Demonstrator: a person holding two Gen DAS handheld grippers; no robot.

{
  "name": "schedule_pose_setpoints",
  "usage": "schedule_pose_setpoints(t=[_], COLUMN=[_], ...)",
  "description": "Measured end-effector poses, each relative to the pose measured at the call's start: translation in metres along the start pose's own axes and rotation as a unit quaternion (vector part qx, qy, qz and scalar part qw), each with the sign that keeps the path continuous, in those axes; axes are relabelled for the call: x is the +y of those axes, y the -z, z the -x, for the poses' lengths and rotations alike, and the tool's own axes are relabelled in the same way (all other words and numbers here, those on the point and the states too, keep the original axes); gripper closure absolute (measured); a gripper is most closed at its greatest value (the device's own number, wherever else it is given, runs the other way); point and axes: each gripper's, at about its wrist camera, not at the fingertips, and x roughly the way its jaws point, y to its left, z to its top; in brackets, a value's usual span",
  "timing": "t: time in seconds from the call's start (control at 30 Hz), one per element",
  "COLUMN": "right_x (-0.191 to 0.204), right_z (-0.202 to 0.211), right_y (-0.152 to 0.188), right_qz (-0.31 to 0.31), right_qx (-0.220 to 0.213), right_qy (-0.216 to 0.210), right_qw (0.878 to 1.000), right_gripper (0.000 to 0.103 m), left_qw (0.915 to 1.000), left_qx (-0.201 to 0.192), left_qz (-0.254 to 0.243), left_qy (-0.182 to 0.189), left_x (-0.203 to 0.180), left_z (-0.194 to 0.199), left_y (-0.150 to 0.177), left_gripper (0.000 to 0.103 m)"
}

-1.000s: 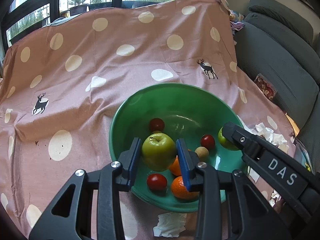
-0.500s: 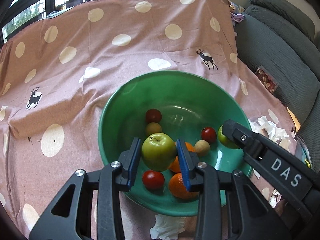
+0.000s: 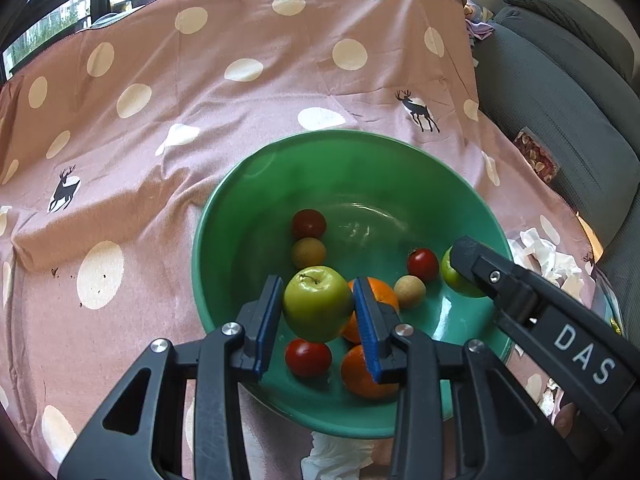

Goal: Organize fruits
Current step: 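Open the left gripper to release the apple while the right gripper releases the lime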

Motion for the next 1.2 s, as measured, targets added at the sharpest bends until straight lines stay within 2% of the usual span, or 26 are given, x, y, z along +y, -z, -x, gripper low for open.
schedule_pose_setpoints(t=[0.6, 0.8, 1.2], right_x=[0.005, 0.007, 0.007], right_z=[-0.001, -0.008, -0.012], right_y=[0.000, 0.001, 0.003], right_qz=[0.012, 0.010, 0.018], right_qx=[0.001, 0.015, 0.022], right_qy=[0.004, -0.012, -0.007], right_qw=[1.000, 1.000, 1.000], right_gripper=[0.055, 0.055, 0.055], left_qw=[1.0000, 0.9999, 0.9999], left_qx=[0.005, 0.008, 0.005], left_qz=[-0.002, 0.006, 0.011], left_qy=[-0.006, 0.003, 0.009], left_x=[0.000, 0.003, 0.004], left_z=[-0.003, -0.003, -0.001], left_y=[0.002, 0.001, 0.001], left_gripper=[0.067, 0.069, 0.067])
